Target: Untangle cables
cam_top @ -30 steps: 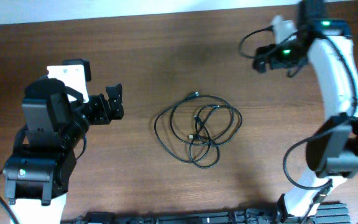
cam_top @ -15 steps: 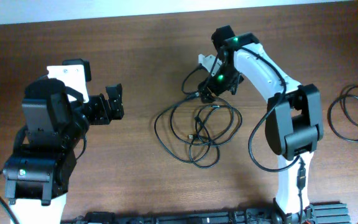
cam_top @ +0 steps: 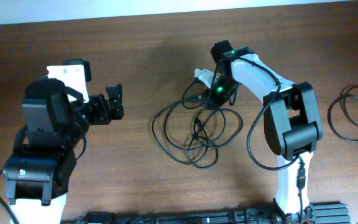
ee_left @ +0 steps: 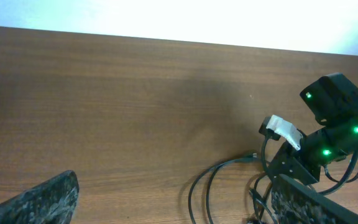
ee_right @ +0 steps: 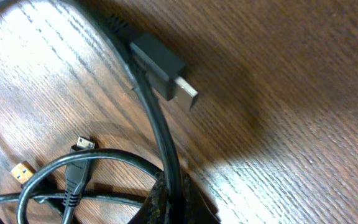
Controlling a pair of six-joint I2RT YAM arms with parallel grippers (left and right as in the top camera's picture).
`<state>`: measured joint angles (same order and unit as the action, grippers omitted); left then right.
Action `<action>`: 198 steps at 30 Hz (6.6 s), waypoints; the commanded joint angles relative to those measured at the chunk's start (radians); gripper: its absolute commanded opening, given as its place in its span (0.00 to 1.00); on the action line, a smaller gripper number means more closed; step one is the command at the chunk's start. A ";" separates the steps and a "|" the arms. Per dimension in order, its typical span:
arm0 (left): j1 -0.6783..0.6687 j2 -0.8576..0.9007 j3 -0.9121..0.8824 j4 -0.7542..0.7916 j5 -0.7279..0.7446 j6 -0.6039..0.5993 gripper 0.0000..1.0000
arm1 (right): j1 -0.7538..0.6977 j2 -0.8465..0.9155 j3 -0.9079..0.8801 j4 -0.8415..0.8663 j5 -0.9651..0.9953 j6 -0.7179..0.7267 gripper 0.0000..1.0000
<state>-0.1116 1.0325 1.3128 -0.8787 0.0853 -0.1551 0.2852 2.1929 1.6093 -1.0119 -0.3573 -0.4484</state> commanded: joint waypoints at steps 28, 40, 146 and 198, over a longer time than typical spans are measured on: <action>0.005 0.000 0.003 0.002 -0.004 -0.012 0.99 | -0.040 -0.248 1.488 -0.425 0.756 0.195 0.04; 0.005 0.000 0.003 0.002 -0.004 -0.012 0.99 | -0.467 -0.228 1.335 -0.405 0.907 0.561 0.04; 0.005 0.002 0.003 0.002 -0.004 -0.012 0.99 | 0.297 -0.715 -0.762 0.501 0.655 0.169 0.04; 0.005 0.002 0.003 0.002 -0.004 -0.012 0.99 | -0.824 -0.849 -0.663 0.547 -0.324 0.706 0.99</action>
<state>-0.1116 1.0344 1.3128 -0.8787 0.0853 -0.1551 -0.6285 1.3437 0.9306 -0.4629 -0.4980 0.2794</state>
